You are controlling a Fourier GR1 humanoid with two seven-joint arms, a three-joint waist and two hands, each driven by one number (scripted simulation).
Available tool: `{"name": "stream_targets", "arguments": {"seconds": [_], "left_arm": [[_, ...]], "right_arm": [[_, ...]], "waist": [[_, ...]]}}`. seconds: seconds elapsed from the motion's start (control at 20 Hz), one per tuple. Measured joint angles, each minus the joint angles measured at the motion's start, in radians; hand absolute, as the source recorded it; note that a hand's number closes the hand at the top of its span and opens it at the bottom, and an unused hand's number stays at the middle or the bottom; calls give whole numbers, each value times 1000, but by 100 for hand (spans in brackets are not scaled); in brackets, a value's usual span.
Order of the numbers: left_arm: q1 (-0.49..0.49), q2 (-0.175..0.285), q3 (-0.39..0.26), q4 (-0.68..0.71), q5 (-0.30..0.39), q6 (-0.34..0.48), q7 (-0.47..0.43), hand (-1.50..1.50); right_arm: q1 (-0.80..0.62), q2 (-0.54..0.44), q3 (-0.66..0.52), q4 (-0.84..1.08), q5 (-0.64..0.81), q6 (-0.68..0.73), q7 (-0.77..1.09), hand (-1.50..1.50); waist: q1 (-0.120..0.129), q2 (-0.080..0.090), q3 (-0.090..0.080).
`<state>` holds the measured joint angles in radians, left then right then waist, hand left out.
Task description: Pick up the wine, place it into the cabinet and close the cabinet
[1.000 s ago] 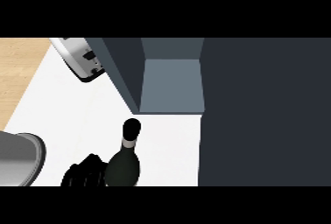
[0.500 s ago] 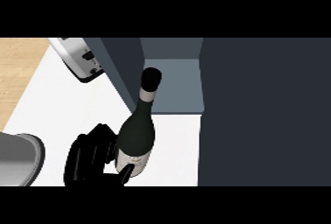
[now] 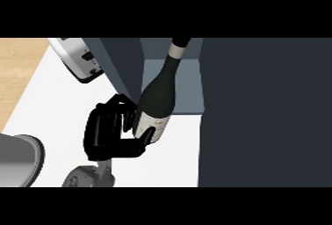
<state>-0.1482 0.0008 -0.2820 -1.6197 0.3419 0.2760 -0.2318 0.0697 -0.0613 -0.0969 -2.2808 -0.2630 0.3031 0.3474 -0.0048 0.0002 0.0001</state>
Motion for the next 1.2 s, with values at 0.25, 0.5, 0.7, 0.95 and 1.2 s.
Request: {"name": "stream_targets", "arguments": {"seconds": [0.25, 0.5, 0.7, 0.95, 1.2], "left_arm": [[-121, 0, -70, 91, -35, 126, 4, 150], [-202, -1, -137, 213, -32, 209, -21, 150], [-256, -1, -179, 278, 3, 278, -40, 150], [-281, -1, -200, 370, 72, 298, -100, 150], [-289, -1, -185, 472, 113, 276, -177, 150]], "right_arm": [[-26, 3, 5, 25, 16, -6, -10, -150], [-13, -18, -25, 7, -20, 10, -4, -150], [-3, -15, -19, 6, -16, 14, -7, -150], [15, -14, -20, -13, -28, 21, 0, -150], [11, -15, -25, -9, -26, 25, -9, -150]], "waist": [[-1, 0, 0], [-4, 0, 0], [-4, 0, 0], [-5, 0, 0], [-4, 1, 0]]}}
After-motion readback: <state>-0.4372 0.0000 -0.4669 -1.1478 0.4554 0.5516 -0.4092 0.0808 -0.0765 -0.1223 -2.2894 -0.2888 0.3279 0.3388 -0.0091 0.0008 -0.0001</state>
